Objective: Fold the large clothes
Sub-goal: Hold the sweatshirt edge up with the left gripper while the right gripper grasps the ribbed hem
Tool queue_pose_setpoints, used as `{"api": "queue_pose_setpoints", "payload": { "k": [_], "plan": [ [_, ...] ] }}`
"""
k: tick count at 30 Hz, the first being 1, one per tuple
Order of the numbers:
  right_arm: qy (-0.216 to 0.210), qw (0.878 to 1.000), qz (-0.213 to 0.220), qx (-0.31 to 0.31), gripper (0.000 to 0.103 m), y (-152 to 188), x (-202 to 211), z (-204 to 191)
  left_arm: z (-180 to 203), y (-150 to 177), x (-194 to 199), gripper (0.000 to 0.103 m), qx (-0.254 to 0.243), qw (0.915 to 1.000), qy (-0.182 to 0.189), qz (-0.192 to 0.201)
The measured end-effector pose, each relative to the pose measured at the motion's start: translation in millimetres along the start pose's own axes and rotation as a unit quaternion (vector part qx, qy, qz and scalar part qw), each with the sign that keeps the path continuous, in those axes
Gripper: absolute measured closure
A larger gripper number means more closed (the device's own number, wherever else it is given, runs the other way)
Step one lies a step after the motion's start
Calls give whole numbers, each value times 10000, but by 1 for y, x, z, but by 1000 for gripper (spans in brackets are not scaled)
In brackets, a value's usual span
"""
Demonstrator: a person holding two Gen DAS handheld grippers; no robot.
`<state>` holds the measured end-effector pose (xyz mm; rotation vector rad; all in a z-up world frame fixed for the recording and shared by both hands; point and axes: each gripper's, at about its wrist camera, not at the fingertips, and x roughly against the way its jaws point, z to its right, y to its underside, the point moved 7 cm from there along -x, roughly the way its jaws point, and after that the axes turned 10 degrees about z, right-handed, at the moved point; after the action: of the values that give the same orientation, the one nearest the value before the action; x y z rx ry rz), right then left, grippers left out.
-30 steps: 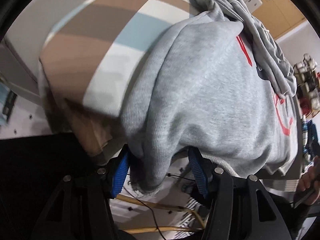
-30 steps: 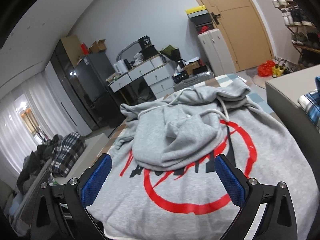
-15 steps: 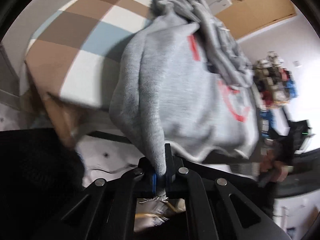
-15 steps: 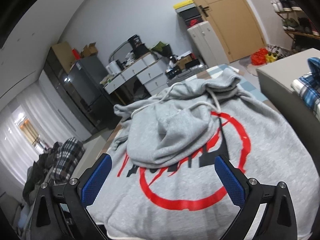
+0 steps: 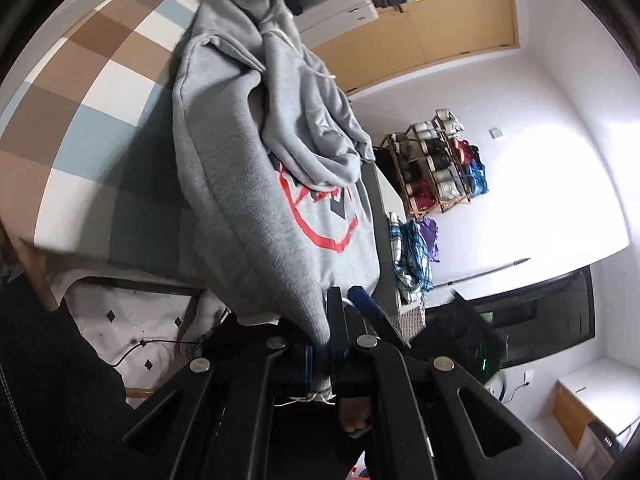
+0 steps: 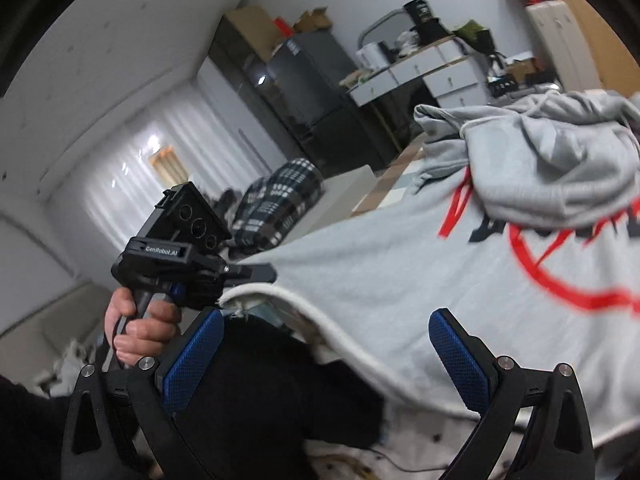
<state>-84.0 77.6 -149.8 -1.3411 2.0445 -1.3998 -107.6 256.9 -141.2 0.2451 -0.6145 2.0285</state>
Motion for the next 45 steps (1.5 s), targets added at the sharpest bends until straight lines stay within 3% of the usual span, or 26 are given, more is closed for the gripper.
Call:
{"api": "queue_pose_setpoints", "payload": {
  "k": [2,3,6,9,13,14,15,16,18,19,24,26,28,30,32,36,40,43,44,45],
  "plan": [
    [443,9922,284,1133,0,9,3,-24,0,1,0,102,8,9999,121,-52],
    [464,9834,363,1716,0,15,2,-38,0,0,0,102,57,9997,229,-45],
    [727,9614,100,2651,0,37,-19,-57,0,-5,6,102,167,9984,535,-44],
    [961,9536,-404,2823,1,59,-55,-55,6,-7,11,102,206,9971,733,17],
    [1489,9507,-257,2707,3,54,-72,-36,19,-4,9,102,152,9954,944,-94],
    [1561,9541,-151,2552,13,50,-70,-31,21,-2,7,102,101,9952,964,-129],
    [1629,9564,-92,2424,34,46,-69,-24,22,-1,8,102,58,9951,974,-146],
    [1689,9582,-117,2305,47,43,-68,-19,22,0,8,102,12,9953,956,-160],
    [1818,9605,-166,2099,93,39,-60,-10,17,3,6,102,-72,9962,847,-164],
    [1827,9620,-62,2030,96,37,-53,-8,13,5,6,102,-61,9966,799,-169],
    [2003,9609,592,1819,96,20,-5,-9,-15,17,-5,99,156,9986,408,-302],
    [2070,9583,747,1821,97,16,5,-11,-26,21,-11,83,336,9985,219,-383],
    [2093,9587,861,1723,97,12,11,-11,-33,23,-11,49,504,9981,124,-345],
    [2049,9613,924,1590,97,4,13,-9,-37,22,-9,37,615,9978,77,-231],
    [2004,9629,976,1519,97,2,17,-10,-30,21,-6,36,484,9987,123,-125],
    [1847,9661,1018,1492,97,-5,12,-8,-27,23,-12,21,637,9978,161,-34],
    [1619,9727,1101,1245,97,-8,14,-10,-26,26,-26,21,731,9970,219,125],
    [1582,9742,1094,1184,97,-7,13,-10,-23,27,-36,21,879,9942,597,170],
    [1573,9748,1074,1161,97,-6,13,-10,-22,27,-40,21,963,9918,835,123],
    [1569,9751,1054,1161,97,-5,12,-10,-18,28,-45,21,1131,9850,1303,-14]
  ]
}}
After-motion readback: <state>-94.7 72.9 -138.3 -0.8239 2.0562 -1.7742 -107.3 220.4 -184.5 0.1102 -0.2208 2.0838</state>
